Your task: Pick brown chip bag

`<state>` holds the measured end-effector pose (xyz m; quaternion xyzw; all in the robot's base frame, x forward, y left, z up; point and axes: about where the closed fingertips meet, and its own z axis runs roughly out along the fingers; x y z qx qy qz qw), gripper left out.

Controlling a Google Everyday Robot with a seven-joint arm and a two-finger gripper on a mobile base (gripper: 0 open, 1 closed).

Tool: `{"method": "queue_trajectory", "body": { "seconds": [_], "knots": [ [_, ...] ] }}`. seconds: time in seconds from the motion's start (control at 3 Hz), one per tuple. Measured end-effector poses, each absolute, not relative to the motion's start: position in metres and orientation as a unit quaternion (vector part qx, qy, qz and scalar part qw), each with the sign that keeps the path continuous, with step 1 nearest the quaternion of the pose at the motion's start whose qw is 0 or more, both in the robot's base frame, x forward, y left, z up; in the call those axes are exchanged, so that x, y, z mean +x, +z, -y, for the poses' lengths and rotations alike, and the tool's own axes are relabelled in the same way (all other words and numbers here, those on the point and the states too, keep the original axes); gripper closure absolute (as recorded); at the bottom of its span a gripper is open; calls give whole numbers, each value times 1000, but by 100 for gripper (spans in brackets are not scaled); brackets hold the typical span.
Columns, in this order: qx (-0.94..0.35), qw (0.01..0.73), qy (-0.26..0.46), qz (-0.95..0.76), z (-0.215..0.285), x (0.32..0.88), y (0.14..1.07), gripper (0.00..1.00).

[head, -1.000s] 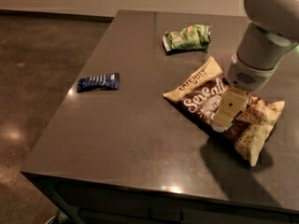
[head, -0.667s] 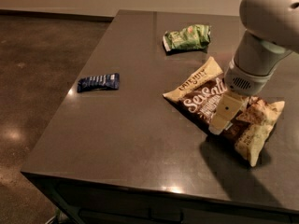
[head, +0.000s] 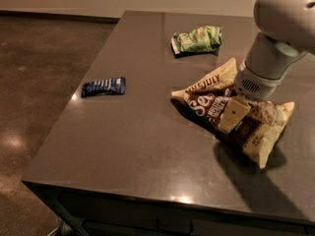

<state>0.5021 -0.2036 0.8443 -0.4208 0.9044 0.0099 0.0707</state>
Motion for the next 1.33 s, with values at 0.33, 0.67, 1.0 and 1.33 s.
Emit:
{"method": "queue_trajectory", "body": {
  "seconds": [0.33, 0.67, 1.0, 1.33],
  "knots": [
    [-421, 77, 25, -903, 195, 505, 848, 70],
    [-440, 100, 42, -892, 171, 516, 863, 93],
    [-487, 130, 66, -861, 125, 542, 886, 100],
    [-529, 142, 78, -833, 85, 565, 898, 97]
  ]
}}
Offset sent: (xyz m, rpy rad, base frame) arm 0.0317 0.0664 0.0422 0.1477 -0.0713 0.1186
